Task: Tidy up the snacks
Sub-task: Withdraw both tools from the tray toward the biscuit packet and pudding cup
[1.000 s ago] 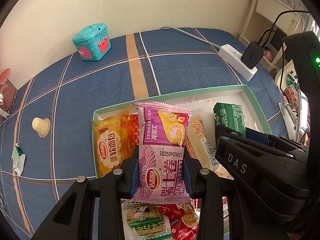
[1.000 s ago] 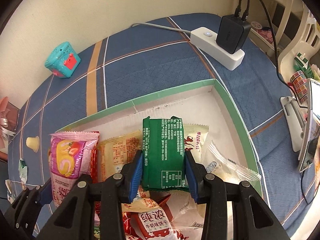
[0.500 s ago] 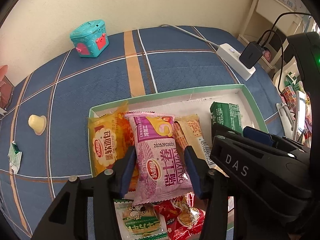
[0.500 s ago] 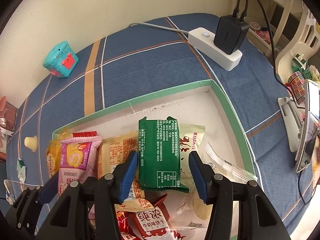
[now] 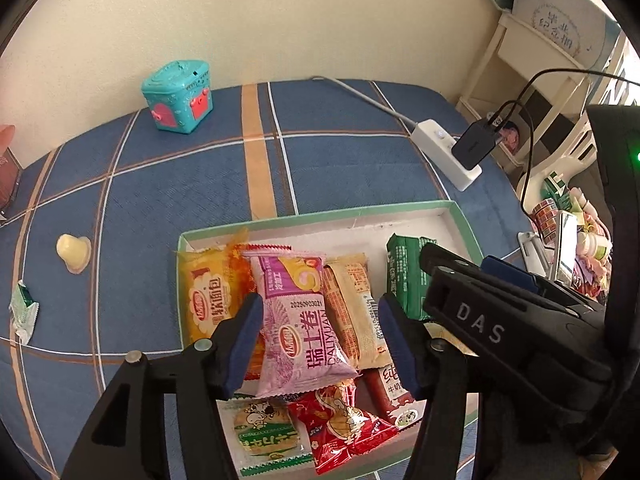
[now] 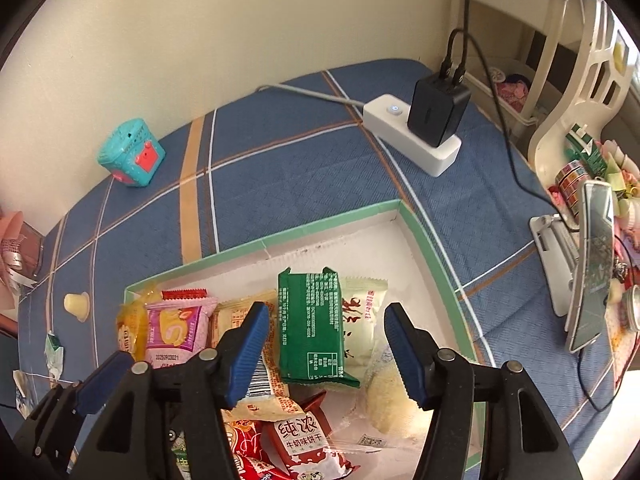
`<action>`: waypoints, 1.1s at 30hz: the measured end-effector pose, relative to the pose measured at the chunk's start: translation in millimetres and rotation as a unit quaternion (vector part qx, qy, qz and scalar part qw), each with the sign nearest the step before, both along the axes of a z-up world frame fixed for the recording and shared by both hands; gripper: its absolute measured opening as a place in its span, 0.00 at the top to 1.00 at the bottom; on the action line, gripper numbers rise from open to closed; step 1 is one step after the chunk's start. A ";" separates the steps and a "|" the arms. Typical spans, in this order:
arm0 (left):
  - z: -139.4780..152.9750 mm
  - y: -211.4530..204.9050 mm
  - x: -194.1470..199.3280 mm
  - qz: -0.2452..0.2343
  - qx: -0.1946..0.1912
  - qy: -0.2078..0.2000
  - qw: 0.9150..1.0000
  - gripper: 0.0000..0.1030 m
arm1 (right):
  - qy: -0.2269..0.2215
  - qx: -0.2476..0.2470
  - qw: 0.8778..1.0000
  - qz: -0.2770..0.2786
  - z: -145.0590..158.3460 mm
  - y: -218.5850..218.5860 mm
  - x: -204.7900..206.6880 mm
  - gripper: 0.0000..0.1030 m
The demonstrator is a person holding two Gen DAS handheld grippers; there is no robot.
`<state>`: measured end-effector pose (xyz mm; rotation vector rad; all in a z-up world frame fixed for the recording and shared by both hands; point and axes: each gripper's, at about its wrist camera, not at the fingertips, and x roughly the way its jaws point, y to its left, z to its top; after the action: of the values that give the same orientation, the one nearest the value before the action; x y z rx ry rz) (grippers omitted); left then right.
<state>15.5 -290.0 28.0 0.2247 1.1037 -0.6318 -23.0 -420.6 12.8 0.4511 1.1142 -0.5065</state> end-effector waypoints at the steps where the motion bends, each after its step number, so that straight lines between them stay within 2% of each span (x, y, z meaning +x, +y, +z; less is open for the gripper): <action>1: 2.3 2.3 1.4 0.003 -0.003 -0.001 1.000 0.41 | -0.004 -0.001 1.000 -0.001 3.1 -0.8 -1.1 0.38; 9: 11.2 31.8 23.3 0.056 -0.023 -0.001 0.998 0.40 | -0.016 -0.010 1.000 -0.005 16.3 -1.8 -2.7 0.38; 17: 13.6 70.0 47.0 0.122 -0.034 -0.002 0.992 0.40 | -0.018 -0.015 1.000 0.002 19.7 5.0 -0.2 0.38; 23: 10.6 87.0 57.2 0.148 -0.035 -0.001 0.988 0.36 | -0.014 -0.017 1.000 0.016 18.1 13.9 6.5 0.38; 24: 9.6 88.4 58.1 0.151 -0.034 -0.001 0.988 0.32 | -0.014 -0.017 1.000 0.017 17.3 14.8 7.0 0.38; 25: 8.6 88.6 58.9 0.154 -0.034 -0.001 0.988 0.29 | -0.013 -0.016 1.000 0.018 16.5 15.6 7.7 0.35; 26: 6.9 89.2 59.8 0.158 -0.031 -0.002 0.987 0.19 | -0.013 -0.014 1.000 0.018 15.7 16.0 8.2 0.32; 27: 6.2 89.3 59.4 0.162 -0.027 -0.006 0.986 0.13 | -0.014 -0.012 1.000 0.018 14.7 16.3 8.7 0.25; 28: 5.2 89.7 59.6 0.166 -0.022 -0.012 0.986 0.12 | -0.014 -0.011 1.000 0.019 13.6 16.8 9.2 0.19; 33: 1.6 91.7 61.0 0.175 -0.005 -0.027 0.984 0.09 | -0.011 -0.006 1.000 0.023 7.9 19.3 11.5 0.12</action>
<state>76.6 -198.4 29.6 0.0357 1.0557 -0.3159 -11.5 -401.3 20.7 0.4178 1.0967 -0.4662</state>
